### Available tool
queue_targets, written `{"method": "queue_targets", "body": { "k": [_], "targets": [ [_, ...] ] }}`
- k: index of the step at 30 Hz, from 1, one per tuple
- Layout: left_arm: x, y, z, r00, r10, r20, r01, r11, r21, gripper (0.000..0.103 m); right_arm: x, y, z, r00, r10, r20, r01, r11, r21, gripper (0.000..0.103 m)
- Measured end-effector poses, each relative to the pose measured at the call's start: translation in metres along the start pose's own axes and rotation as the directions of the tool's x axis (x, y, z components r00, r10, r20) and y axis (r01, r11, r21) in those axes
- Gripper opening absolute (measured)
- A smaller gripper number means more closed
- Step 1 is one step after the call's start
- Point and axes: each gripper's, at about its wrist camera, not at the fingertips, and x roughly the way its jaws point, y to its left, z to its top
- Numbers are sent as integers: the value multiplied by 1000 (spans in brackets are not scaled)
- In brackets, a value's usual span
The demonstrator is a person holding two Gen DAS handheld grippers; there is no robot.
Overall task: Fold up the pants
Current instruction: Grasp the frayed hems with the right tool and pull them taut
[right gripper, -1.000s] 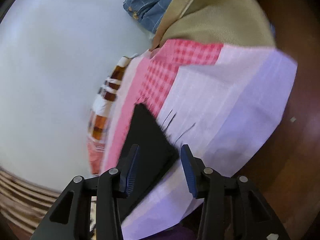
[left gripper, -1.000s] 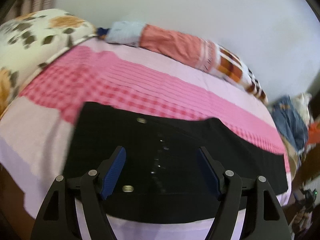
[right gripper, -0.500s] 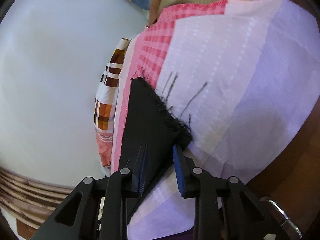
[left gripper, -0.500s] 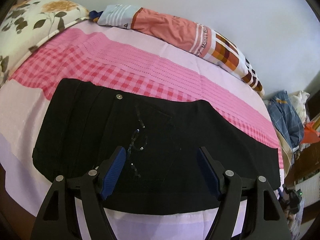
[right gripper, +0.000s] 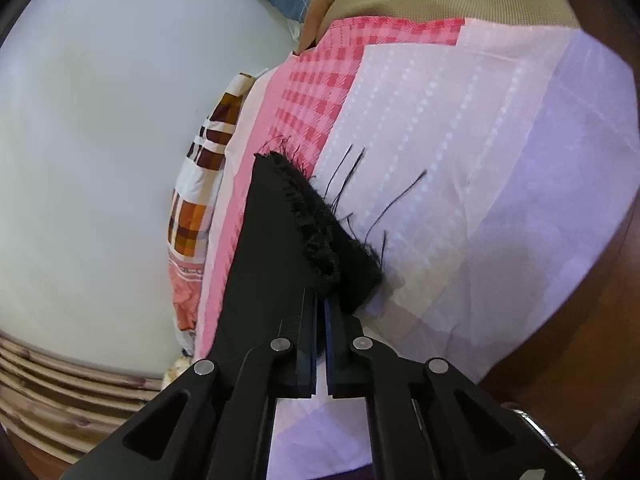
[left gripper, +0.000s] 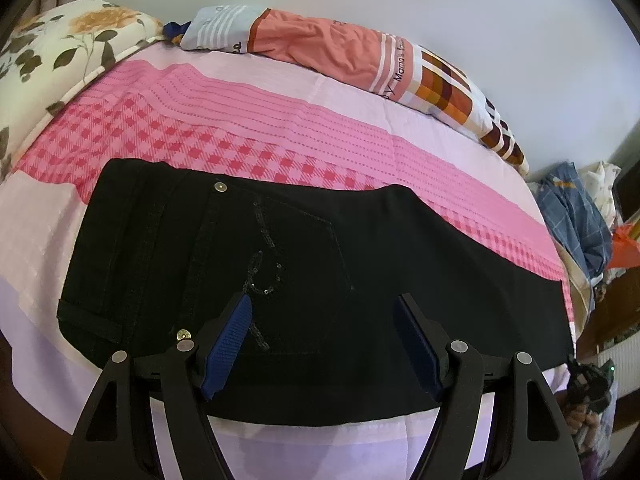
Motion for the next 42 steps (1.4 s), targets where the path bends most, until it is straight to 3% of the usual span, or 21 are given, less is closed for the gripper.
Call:
{"method": "queue_targets", "body": {
  "k": [2,7,13,16,17,18,25,26,27,28,31,35,40,42],
  "targets": [
    [0,2,1,1000,-2,2,2,1000,-2,74,3,-5,0,1000,-12,-9,13,1000,15,4],
    [6,5,1,1000,4,-15,-4,1000,-11,74,1,-23,1,997,73,22,-75,993,95,7],
    [7,9,-2,1000,2,-23,-3,1000,-18,74,-15,-28,9,997,46,69,-52,994,97,10],
    [11,11,-3,999,-12,-37,11,999,-39,74,-9,-23,9,997,50,58,-54,995,81,27],
    [11,11,-3,999,-19,-39,17,999,-44,74,-5,-23,9,997,47,56,-51,995,86,41],
    [11,10,-3,999,-24,-38,22,999,-46,74,-2,-23,10,998,32,55,-37,995,92,48],
    [7,0,-6,1000,-7,-22,7,1000,20,74,8,-17,11,998,50,35,-52,995,80,47],
    [7,-2,-6,1000,-4,-24,5,1000,29,74,9,-10,9,999,33,27,-34,998,43,36],
    [8,-2,-6,1000,-3,-29,4,999,32,74,12,-3,8,1000,14,21,-15,1000,9,19],
    [10,-3,-6,999,-4,-35,6,999,35,74,14,5,7,1000,-4,10,4,1000,-29,12],
    [10,-6,-7,999,-12,-33,14,999,43,74,18,14,8,998,-54,20,55,996,-70,10],
    [9,-10,-8,999,-16,-30,17,998,62,74,22,0,11,999,-32,17,33,999,-25,12],
    [11,-14,-11,999,-27,-36,30,997,75,74,25,-4,14,999,19,35,-19,1000,21,34],
    [14,-16,-11,999,-26,-44,29,996,83,74,26,-1,14,997,61,43,-62,998,27,58]
  ]
}}
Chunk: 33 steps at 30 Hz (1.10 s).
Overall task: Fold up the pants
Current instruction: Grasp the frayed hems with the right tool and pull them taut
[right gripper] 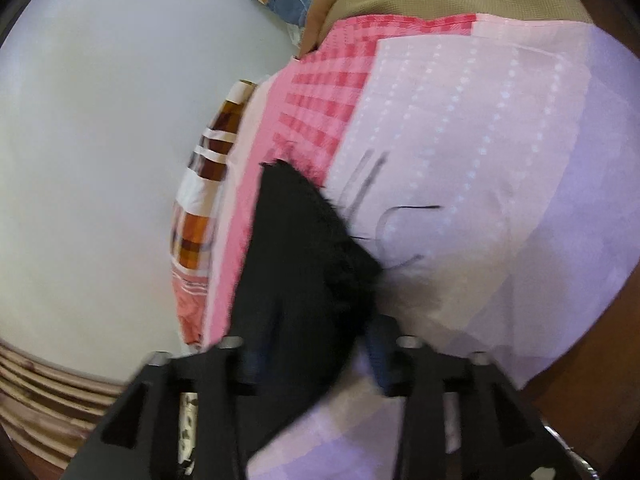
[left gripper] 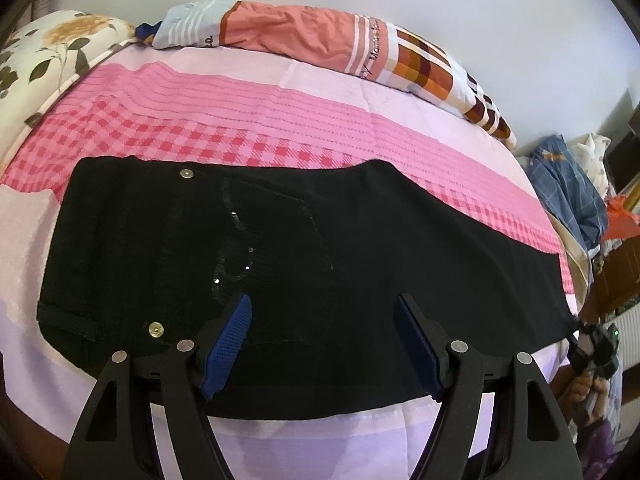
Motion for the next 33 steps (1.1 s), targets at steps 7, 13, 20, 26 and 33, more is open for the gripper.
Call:
{"method": "queue_targets", "body": {
  "k": [7,13,20,26,33],
  "targets": [
    [-8,-10,2,997,43,61,-46,998,45,74,6,21,-3,984,-175,1,174,978,-118,14],
    [-20,-9,5,982,126,141,-138,987,78,76,2,33,-4,994,-105,3,105,984,-141,8],
    [-23,-5,5,964,204,172,-221,971,89,82,18,34,2,995,-94,-29,90,990,-107,30],
    [-25,-5,5,956,228,182,-249,964,98,84,21,27,1,997,-76,-21,74,995,-66,48],
    [-22,-8,3,951,256,175,-277,955,108,84,26,21,0,989,-139,-43,136,989,-63,9]
  ]
}}
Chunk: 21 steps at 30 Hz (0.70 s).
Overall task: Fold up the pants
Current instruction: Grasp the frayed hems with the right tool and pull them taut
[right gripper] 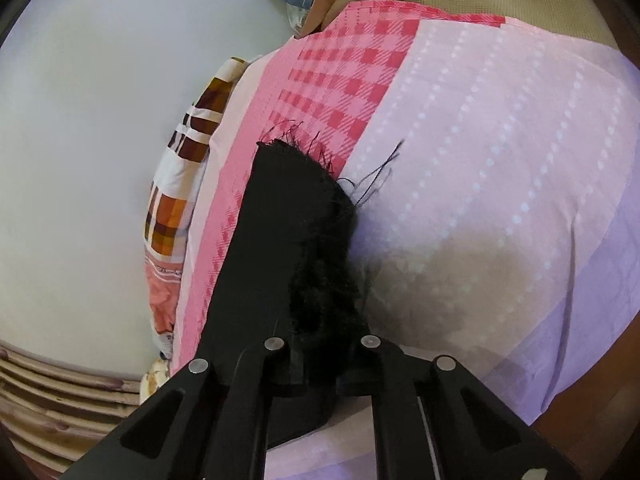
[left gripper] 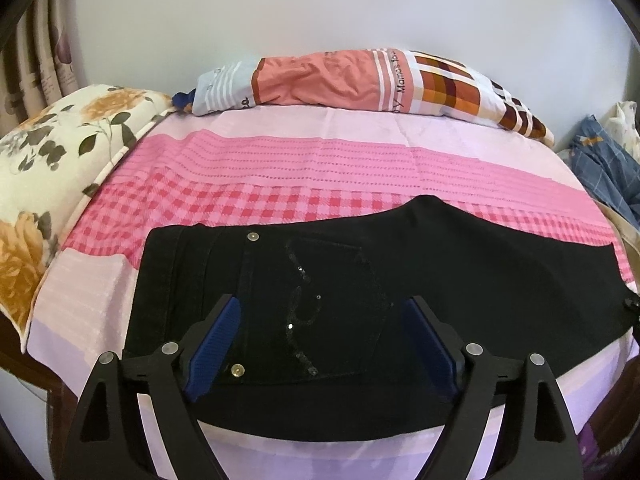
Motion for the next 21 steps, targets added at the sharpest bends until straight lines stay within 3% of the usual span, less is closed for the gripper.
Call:
{"method": "queue_targets", "body": {
  "k": [5,10,12,14,21],
  "targets": [
    [1,0,0,1000,23,-5,-23,1000,6,84,-3,-3,-1,1000,24,1,-24,1000,1,12],
    [4,4,-1,1000,12,-21,-13,1000,-9,84,2,-7,0,994,108,11,-109,991,74,29],
    [4,6,-2,1000,2,-20,-2,1000,-16,84,3,-9,0,993,115,8,-115,990,83,22],
    [6,8,-3,1000,-5,-27,5,1000,-22,84,4,-14,-1,996,87,3,-87,991,101,4],
    [12,11,-4,998,-15,-62,11,999,-53,84,2,-26,-4,987,160,13,-160,978,132,6]
  ]
}}
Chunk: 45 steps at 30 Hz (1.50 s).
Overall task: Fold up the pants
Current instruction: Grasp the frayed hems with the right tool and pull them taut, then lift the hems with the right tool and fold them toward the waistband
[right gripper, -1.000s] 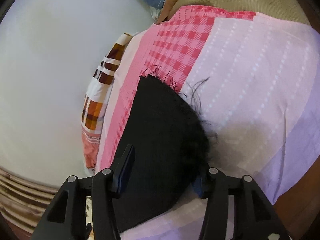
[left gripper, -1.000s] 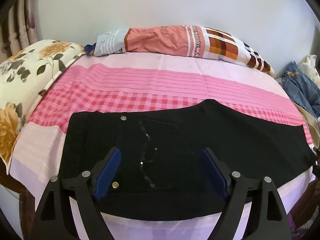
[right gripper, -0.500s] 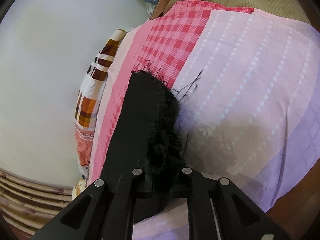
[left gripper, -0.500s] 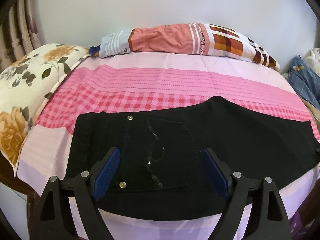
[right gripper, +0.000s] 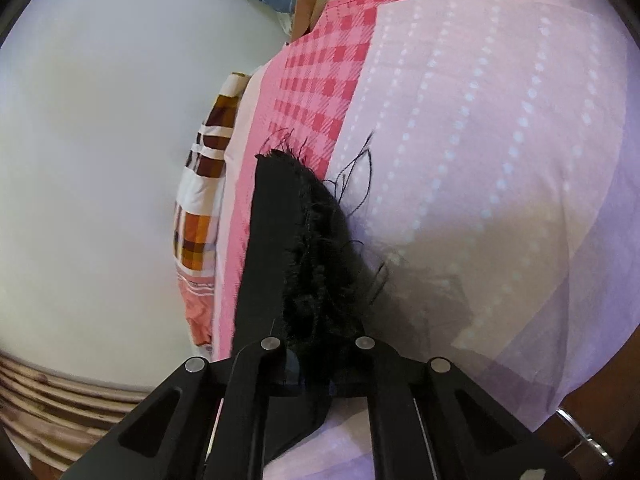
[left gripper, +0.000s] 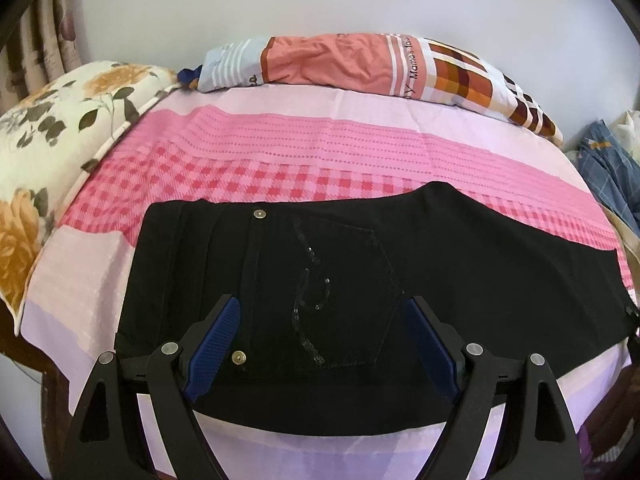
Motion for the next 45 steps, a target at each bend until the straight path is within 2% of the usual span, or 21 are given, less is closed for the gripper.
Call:
{"method": "queue_targets", "body": {
  "k": [6,12,14,20,25,29,35,45],
  "targets": [
    [3,0,-2,1000,-10,-15,10,1000,-5,84,-1,-8,1,1000,19,-11,-19,999,36,7],
    [5,-3,-3,1000,-3,-25,3,1000,8,84,0,14,0,997,-81,-10,81,996,-38,7],
    [4,-3,-3,1000,1,-18,0,1000,6,84,2,20,-1,996,-89,-12,89,995,-41,7],
    [2,1,-2,1000,-9,-10,9,1000,-2,84,13,47,-7,997,-69,-42,66,995,-70,7],
    [2,0,-3,1000,-14,-15,14,1000,10,84,32,71,-18,995,-35,-93,27,996,-84,7],
    [2,-5,-5,1000,-19,-19,19,999,28,84,51,85,-31,990,-37,-139,23,994,-105,7],
    [1,-9,-5,1000,-11,-12,11,998,54,84,71,89,-46,982,-39,-186,19,994,-110,7],
    [5,-9,-7,999,-19,-34,20,999,44,84,83,93,-58,975,-28,-220,4,994,-112,7]
  ]
}}
